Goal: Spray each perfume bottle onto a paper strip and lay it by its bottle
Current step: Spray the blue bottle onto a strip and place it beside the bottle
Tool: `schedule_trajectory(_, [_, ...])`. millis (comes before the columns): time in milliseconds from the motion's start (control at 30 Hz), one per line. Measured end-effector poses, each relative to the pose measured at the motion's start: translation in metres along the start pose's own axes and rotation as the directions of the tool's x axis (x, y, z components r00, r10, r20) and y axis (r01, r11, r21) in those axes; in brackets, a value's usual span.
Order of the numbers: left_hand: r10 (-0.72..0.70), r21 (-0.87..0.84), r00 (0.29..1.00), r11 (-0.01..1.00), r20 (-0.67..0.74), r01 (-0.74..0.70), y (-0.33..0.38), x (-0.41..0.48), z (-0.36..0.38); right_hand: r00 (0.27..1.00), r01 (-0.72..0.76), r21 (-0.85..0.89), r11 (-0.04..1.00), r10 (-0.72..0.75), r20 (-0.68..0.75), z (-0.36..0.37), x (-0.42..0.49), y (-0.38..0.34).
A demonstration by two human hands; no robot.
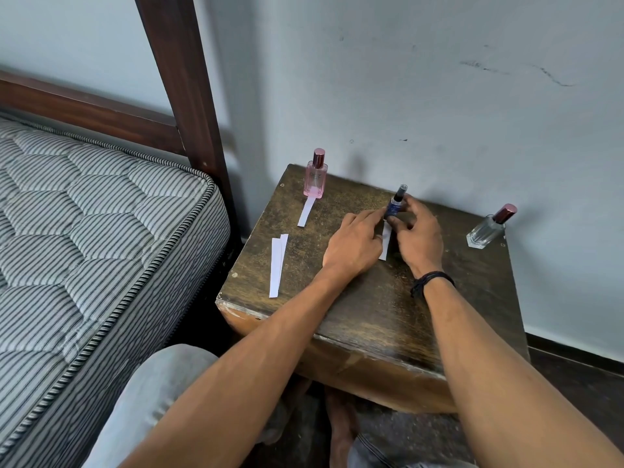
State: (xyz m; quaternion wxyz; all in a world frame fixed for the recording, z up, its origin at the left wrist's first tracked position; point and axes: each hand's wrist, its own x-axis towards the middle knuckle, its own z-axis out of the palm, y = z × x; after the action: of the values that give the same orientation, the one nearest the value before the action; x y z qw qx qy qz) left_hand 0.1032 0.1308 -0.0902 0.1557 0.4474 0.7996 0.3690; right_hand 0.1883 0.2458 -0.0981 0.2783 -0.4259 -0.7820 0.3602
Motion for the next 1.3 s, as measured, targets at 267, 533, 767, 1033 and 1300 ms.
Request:
schedule_trajectory(267, [-0.007, 0.019, 1.0, 1.0, 0.028, 0.006, 0.0017, -0.0006, -0.0021, 1.0, 0.005, -0.068, 0.998, -0.006, -0.015, 0.0009, 0.0006, -0.0005])
schedule_trajectory(533, [-0.013, 0.013, 0.999, 1.0, 0.032, 0.013, 0.0026, -0.0011, -0.0026, 0.999, 0.003, -0.057, 0.998, -0.004, -0.032, 0.0003, -0.0003, -0.0016])
schedule_trajectory(767, [-0.008, 0.02, 0.999, 1.0, 0.035, 0.007, 0.0025, -0.0008, -0.0026, 0.999, -0.002, -0.059, 0.998, 0.0, -0.039, -0.0003, -0.0016, -0.003])
schedule_trajectory(1033, [0.002, 0.039, 0.999, 0.999, 0.04, -0.004, 0.0019, -0.0006, -0.002, 1.0, 0.005, -0.073, 0.997, -0.007, -0.028, -0.0003, -0.0007, -0.003])
schedule_trajectory(1300, [0.001, 0.023, 1.0, 1.0, 0.027, -0.001, 0.0029, -0.0012, -0.0029, 1.0, 0.012, -0.047, 0.999, -0.013, -0.021, -0.0006, -0.0004, -0.0015])
